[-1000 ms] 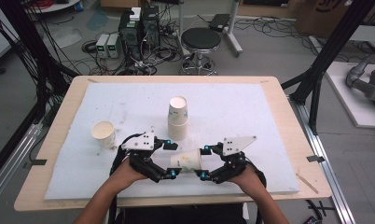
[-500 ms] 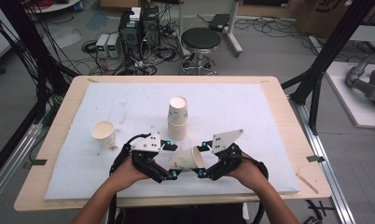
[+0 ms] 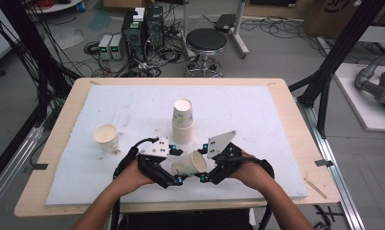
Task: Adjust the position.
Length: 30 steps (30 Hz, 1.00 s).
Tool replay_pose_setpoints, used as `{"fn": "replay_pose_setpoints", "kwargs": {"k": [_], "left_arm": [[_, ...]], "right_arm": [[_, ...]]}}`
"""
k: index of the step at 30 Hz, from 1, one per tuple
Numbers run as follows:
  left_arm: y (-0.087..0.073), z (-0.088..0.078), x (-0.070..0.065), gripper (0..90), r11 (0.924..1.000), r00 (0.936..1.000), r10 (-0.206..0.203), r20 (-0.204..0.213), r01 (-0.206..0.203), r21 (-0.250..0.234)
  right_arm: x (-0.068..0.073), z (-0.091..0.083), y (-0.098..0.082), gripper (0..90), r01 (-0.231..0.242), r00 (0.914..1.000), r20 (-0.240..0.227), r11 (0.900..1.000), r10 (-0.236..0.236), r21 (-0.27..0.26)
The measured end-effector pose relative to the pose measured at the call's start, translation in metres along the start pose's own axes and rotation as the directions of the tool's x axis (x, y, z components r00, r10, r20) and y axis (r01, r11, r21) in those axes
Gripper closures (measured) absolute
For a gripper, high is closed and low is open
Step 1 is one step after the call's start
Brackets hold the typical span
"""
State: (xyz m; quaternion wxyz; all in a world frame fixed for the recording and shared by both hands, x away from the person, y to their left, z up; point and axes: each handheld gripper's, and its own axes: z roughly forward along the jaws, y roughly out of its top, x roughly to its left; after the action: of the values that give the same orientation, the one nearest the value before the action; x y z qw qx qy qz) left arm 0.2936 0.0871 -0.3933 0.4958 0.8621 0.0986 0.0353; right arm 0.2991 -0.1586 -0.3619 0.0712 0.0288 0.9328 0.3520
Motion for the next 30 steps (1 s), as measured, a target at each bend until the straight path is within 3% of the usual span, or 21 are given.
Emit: {"fn": "replay_pose_setpoints", "kwargs": {"k": [14, 23, 30], "left_arm": [[0.001, 0.009, 0.000, 18.4, 0.9976, 0.9997, 0.021, 0.016, -0.022, 0.065], [0.003, 0.014, 0.001, 21.2, 0.9952, 0.9992, 0.027, 0.028, -0.030, 0.093], [0.004, 0.018, 0.001, 28.5, 0.9941, 0.9986, 0.027, 0.044, -0.032, 0.104]], "right_arm": [[0.000, 0.002, 0.011, 27.2, 0.050, 0.9987, 0.005, 0.995, -0.050, 0.086], [0.002, 0.003, 0.019, 27.2, 0.090, 0.9956, 0.014, 0.985, -0.093, 0.149], [0.003, 0.005, 0.020, 27.1, 0.096, 0.9951, 0.003, 0.980, -0.098, 0.177]]}}
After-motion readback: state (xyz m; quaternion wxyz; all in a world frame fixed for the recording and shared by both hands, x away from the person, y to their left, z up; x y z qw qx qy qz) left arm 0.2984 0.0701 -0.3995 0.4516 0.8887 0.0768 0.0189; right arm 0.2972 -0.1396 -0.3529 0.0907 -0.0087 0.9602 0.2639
